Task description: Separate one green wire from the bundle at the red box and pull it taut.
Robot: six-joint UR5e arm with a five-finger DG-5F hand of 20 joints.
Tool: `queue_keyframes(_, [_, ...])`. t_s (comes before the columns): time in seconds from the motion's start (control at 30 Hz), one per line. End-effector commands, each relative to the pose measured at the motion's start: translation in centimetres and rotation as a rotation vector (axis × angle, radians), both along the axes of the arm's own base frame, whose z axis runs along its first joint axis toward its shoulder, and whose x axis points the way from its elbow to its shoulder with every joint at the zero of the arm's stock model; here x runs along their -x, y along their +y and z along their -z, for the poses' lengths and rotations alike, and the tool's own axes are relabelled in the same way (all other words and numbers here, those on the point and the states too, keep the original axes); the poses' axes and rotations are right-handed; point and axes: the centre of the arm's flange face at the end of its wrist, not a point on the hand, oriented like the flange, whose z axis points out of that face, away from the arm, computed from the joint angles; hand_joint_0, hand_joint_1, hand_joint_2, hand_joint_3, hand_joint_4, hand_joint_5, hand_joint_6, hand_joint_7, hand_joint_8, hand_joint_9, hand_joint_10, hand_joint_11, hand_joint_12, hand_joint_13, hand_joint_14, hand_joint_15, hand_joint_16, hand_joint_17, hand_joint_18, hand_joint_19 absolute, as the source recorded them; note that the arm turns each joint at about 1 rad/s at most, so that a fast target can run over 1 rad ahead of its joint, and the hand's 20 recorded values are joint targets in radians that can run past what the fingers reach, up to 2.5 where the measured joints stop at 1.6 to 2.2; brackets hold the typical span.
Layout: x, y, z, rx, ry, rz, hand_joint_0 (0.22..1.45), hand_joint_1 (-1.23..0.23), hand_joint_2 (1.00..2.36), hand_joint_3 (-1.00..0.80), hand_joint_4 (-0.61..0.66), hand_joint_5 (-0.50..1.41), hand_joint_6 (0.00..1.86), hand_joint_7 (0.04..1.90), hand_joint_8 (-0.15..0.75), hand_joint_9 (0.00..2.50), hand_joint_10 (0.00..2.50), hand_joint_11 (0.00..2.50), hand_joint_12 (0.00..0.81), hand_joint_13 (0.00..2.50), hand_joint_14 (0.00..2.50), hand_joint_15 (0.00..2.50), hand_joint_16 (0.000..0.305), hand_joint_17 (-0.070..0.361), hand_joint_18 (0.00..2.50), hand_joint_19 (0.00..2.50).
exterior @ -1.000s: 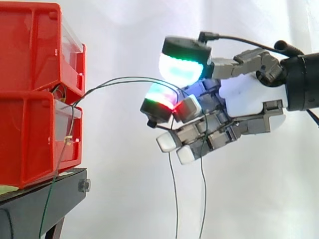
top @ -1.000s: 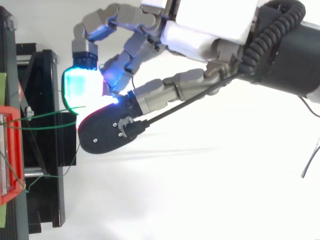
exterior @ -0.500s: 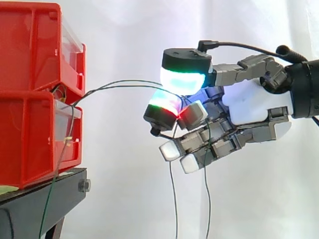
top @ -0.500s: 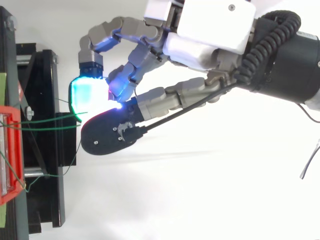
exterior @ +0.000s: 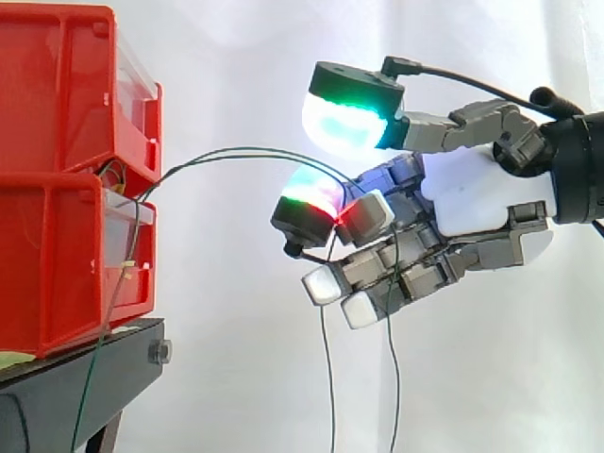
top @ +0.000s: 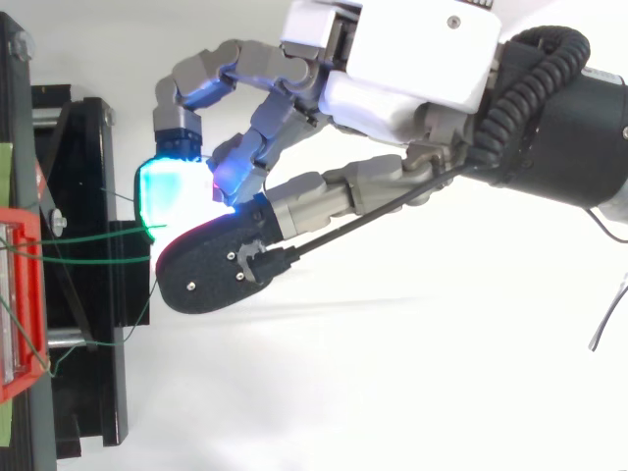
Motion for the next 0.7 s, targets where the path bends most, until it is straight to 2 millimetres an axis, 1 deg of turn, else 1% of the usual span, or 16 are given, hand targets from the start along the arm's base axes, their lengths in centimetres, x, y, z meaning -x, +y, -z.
queue_keyframes(0.0, [0.01, 0.01, 0.01, 0.001, 0.001, 0.0, 0.53, -0.74, 1.0, -0.5, 0.24, -0.17, 0.82, 1.3, 0.372, 1.1, 0.02, 1.15, 0.444, 0.8, 0.02, 0.53, 0.06, 0.136, 0.72, 0.52])
queue_keyframes(0.07, [0.01, 0.01, 0.01, 0.001, 0.001, 0.0, 0.53, -0.74, 1.0, -0.5, 0.24, -0.17, 0.81, 1.3, 0.377, 1.1, 0.02, 1.16, 0.444, 0.8, 0.02, 0.53, 0.06, 0.136, 0.72, 0.52])
queue_keyframes(0.1, [0.01, 0.01, 0.01, 0.001, 0.001, 0.0, 0.55, -0.72, 1.0, -0.48, 0.23, -0.17, 0.81, 1.31, 0.374, 1.1, 0.02, 1.16, 0.436, 0.8, 0.02, 0.53, 0.059, 0.133, 0.72, 0.52])
queue_keyframes(0.13, [-0.01, 0.02, -0.01, 0.001, 0.0, 0.0, 0.58, -0.71, 1.01, -0.42, 0.24, -0.16, 0.81, 1.34, 0.368, 1.12, 0.02, 1.16, 0.43, 0.8, 0.02, 0.53, 0.058, 0.129, 0.73, 0.53])
queue_keyframes(0.2, [-0.03, 0.03, -0.02, 0.001, -0.002, -0.001, 0.6, -0.69, 1.01, -0.37, 0.22, -0.16, 0.82, 1.35, 0.367, 1.13, 0.02, 1.16, 0.427, 0.81, 0.02, 0.52, 0.057, 0.128, 0.73, 0.52])
queue_keyframes(0.33, [-0.01, 0.03, -0.01, -0.002, -0.001, -0.001, 0.59, -0.68, 1.02, -0.23, 0.22, -0.17, 0.82, 1.45, 0.368, 1.12, 0.02, 1.17, 0.432, 0.81, 0.02, 0.53, 0.057, 0.128, 0.73, 0.52])
queue_keyframes(0.53, [-0.05, 0.04, -0.09, 0.001, -0.003, -0.001, 0.58, -0.68, 1.02, -0.12, 0.21, -0.17, 0.86, 1.4, 0.384, 1.13, 0.02, 1.16, 0.444, 0.82, 0.02, 0.53, 0.059, 0.133, 0.76, 0.51])
queue_keyframes(0.6, [-0.03, 0.03, -0.02, 0.001, -0.002, -0.001, 0.59, -0.68, 1.02, -0.11, 0.21, -0.17, 0.87, 1.39, 0.396, 1.14, 0.02, 1.15, 0.453, 0.83, 0.02, 0.52, 0.061, 0.137, 0.77, 0.5])
queue_keyframes(0.67, [-0.03, 0.03, -0.02, 0.001, -0.002, -0.001, 0.59, -0.68, 1.02, -0.15, 0.23, -0.17, 0.86, 1.36, 0.393, 1.13, 0.02, 1.16, 0.449, 0.82, 0.02, 0.52, 0.06, 0.136, 0.76, 0.51])
